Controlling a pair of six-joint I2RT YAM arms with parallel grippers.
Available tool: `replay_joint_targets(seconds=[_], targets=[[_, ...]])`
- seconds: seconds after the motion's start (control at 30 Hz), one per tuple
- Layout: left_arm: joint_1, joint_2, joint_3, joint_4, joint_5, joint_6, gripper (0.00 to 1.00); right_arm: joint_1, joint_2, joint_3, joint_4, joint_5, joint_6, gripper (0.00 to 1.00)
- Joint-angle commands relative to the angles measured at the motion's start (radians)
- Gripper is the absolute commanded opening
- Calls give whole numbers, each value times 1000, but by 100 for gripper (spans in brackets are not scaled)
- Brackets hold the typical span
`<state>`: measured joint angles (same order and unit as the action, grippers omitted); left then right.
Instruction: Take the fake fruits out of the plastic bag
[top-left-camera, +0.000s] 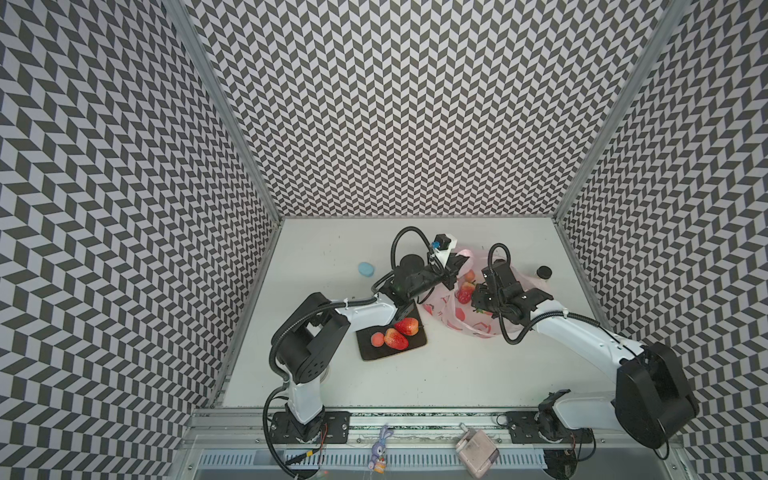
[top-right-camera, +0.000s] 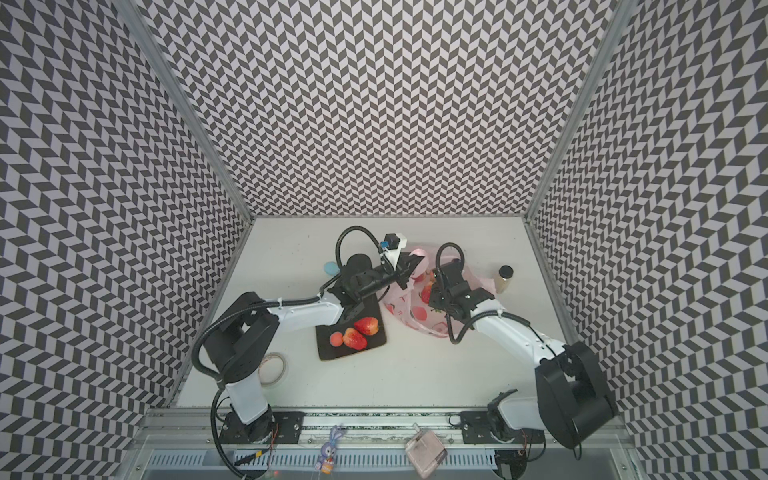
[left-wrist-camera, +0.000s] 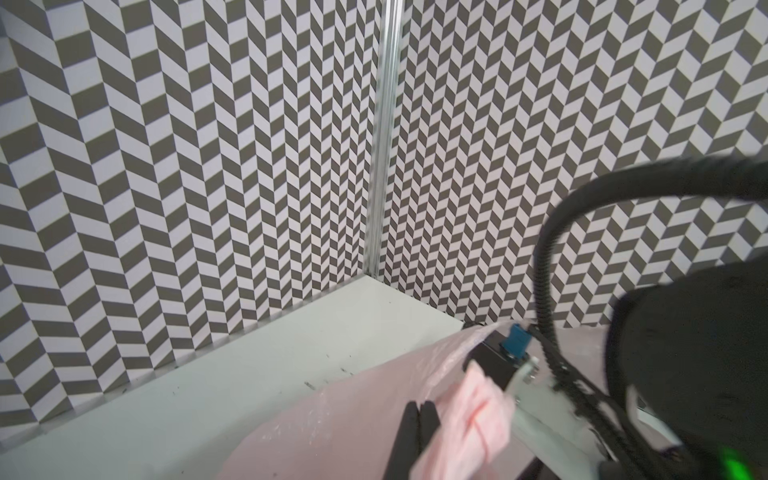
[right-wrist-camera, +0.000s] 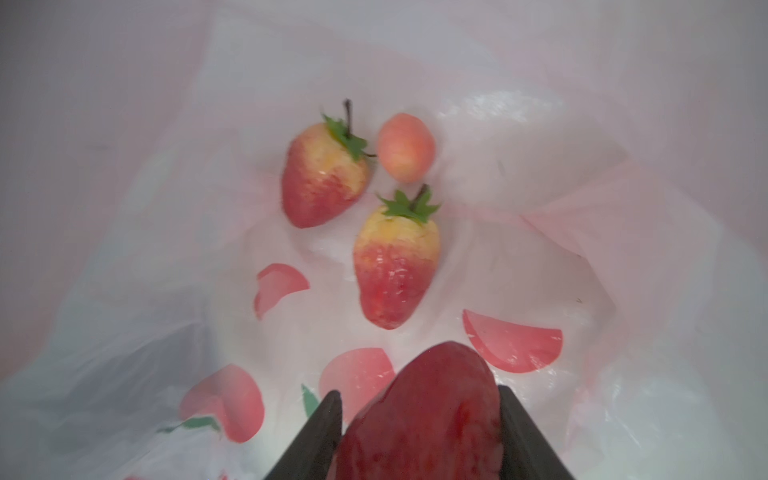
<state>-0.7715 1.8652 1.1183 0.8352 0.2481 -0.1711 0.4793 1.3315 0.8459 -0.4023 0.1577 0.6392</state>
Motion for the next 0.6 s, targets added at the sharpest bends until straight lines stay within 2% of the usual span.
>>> replay_joint_targets(seconds=[0.0, 0.13, 0.37, 0.47, 0.57], targets=[[26, 37, 52, 45, 29, -28, 0, 1, -59, -11, 136, -41, -60, 33], [38, 20, 25, 37, 61, -29, 0, 0, -138, -57, 220, -124, -135, 33], [41, -117, -121, 61, 115, -36, 57, -1, -266, -144, 357, -264, -226, 32], [47, -179, -150, 54, 116, -29, 72, 1, -295, -154, 342, -342, -283, 33], [56, -248, -174, 56, 126, -9, 79, 1, -316, -153, 301, -425, -338, 33]])
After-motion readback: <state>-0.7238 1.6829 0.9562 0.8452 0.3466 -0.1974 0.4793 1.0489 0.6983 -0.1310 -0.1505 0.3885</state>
